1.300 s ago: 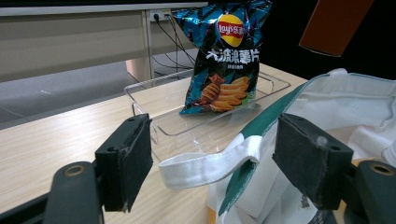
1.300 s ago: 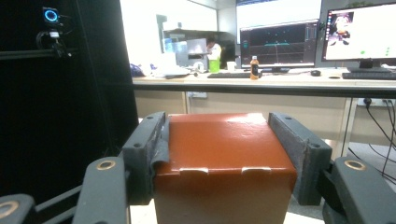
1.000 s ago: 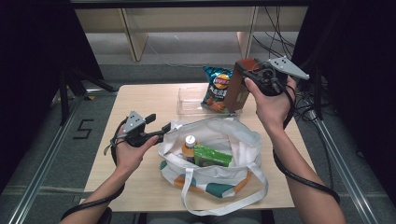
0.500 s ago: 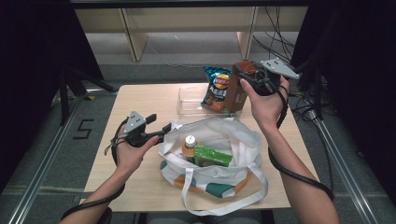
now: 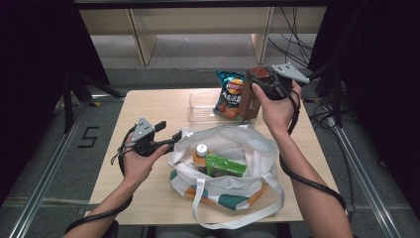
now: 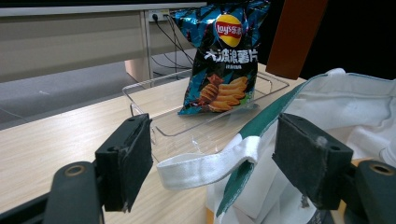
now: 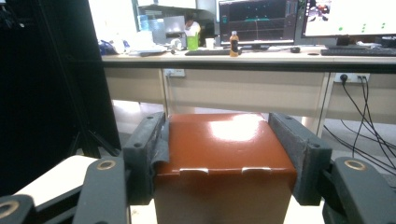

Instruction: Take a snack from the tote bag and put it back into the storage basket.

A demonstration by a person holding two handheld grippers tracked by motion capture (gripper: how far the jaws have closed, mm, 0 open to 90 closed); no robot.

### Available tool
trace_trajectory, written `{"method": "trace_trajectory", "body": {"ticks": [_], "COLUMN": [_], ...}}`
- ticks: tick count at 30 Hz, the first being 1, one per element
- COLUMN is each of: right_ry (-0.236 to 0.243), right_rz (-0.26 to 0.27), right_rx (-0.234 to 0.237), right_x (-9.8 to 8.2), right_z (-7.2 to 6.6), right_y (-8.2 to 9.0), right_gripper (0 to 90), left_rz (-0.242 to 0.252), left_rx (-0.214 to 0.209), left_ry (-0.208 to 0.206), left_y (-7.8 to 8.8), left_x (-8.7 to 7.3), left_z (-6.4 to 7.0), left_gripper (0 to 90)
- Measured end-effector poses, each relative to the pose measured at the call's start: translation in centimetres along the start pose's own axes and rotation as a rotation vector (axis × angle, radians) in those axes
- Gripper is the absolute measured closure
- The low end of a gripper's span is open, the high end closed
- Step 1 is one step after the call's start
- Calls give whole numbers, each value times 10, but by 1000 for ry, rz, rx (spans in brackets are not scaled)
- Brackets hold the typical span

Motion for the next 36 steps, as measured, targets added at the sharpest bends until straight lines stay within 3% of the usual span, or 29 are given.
{"method": "trace_trajectory", "body": {"ticks": [10,36], "right_ry": [-4,-3], "right_rz": [2,-23], "right_rx": [-37,-74], "right_x": [-4,-18], "right_z": [2,1], "right_y": [-12,-36], "right_gripper": [398,398], "left_rz": [3,0], "left_rx": [-1,-4], "left_ry": [-2,0], "left_y": [0,-1], "left_x": [1,0], "left_z": [0,2], "left_gripper": [269,269]}}
Point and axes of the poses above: each handheld gripper's, and its own axes: y roughly backward along the jaws, x roughly out of its top, z roughly to its right, the point moved 10 cm from there along -y, roughly forward along the jaws, and after that the axes turned 11 degrees about -x, right-handed, at the moved point
